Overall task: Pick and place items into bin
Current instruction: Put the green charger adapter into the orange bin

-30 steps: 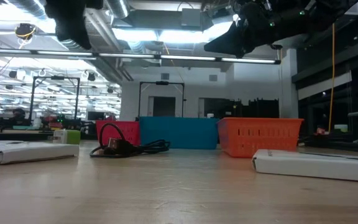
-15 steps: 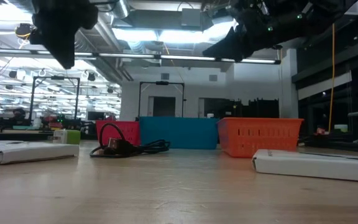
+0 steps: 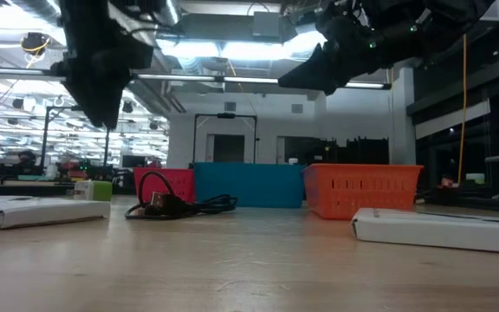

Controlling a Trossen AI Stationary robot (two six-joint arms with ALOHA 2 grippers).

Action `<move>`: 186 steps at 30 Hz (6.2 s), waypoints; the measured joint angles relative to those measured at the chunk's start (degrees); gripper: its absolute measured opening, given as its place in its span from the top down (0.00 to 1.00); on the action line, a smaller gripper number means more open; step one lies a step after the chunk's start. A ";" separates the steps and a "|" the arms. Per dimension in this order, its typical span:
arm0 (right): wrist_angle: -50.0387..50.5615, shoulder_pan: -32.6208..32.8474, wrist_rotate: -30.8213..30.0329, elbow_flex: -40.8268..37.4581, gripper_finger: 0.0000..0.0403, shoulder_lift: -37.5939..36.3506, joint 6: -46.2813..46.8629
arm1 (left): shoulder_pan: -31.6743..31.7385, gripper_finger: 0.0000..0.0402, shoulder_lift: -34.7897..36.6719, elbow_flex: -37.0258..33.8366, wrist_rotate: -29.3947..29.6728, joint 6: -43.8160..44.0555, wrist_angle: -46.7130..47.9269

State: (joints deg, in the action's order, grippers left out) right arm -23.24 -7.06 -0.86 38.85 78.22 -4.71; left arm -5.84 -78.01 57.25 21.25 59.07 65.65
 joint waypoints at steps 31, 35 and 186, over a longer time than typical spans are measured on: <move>-0.99 2.50 0.02 0.00 1.00 -0.02 -1.79 | 9.02 0.51 -3.06 -17.26 -9.50 -5.39 -23.66; -0.99 2.50 0.02 0.00 1.00 -0.02 -1.79 | 9.02 0.51 -3.06 -19.21 -11.54 -5.30 -24.35; -9.20 12.35 0.06 0.04 0.82 1.65 -1.62 | 2.45 0.65 7.17 -31.50 -14.09 -64.59 -105.28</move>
State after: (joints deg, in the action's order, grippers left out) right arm -32.44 5.29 -0.80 38.89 79.86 -6.33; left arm -3.40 -70.83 25.76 7.16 -5.51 -39.63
